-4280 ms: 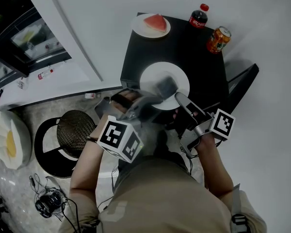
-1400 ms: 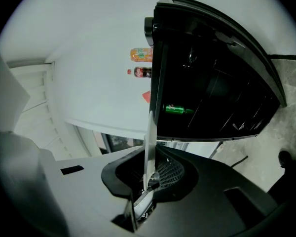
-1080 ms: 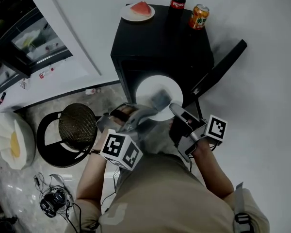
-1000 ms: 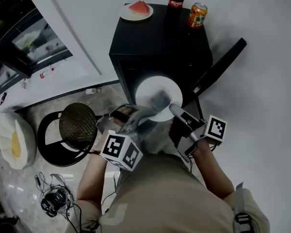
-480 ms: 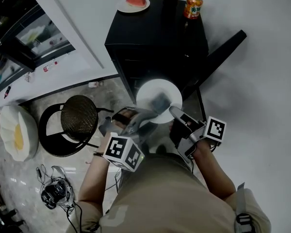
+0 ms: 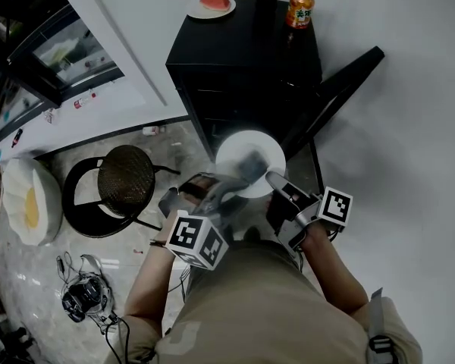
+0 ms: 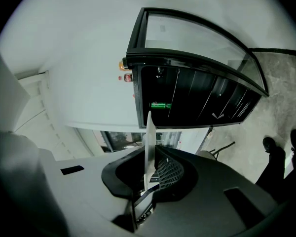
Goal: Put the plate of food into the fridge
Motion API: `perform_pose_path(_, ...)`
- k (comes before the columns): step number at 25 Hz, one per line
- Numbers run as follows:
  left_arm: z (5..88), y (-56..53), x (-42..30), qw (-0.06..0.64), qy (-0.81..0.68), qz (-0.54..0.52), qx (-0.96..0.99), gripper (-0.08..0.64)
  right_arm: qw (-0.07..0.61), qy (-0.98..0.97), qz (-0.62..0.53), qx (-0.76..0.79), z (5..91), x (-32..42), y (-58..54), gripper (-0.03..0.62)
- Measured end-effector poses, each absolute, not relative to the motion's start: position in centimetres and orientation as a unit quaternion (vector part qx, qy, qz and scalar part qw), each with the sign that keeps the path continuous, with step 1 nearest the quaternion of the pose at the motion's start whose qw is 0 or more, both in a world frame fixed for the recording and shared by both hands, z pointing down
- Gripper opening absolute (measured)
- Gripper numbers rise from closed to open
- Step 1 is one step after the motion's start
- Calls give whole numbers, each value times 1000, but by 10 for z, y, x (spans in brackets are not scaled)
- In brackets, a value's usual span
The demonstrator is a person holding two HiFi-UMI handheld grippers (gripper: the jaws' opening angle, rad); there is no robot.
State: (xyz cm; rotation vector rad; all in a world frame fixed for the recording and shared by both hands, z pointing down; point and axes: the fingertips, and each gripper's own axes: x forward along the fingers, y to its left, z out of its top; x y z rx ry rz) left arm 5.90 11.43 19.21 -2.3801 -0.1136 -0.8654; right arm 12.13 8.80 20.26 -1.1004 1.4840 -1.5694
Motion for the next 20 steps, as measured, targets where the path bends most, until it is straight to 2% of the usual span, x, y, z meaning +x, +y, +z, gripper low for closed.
perform_pose_path(20,230,156,59,262,-36,-376,-888,100,331,557,-632,-424,243,120,130,48)
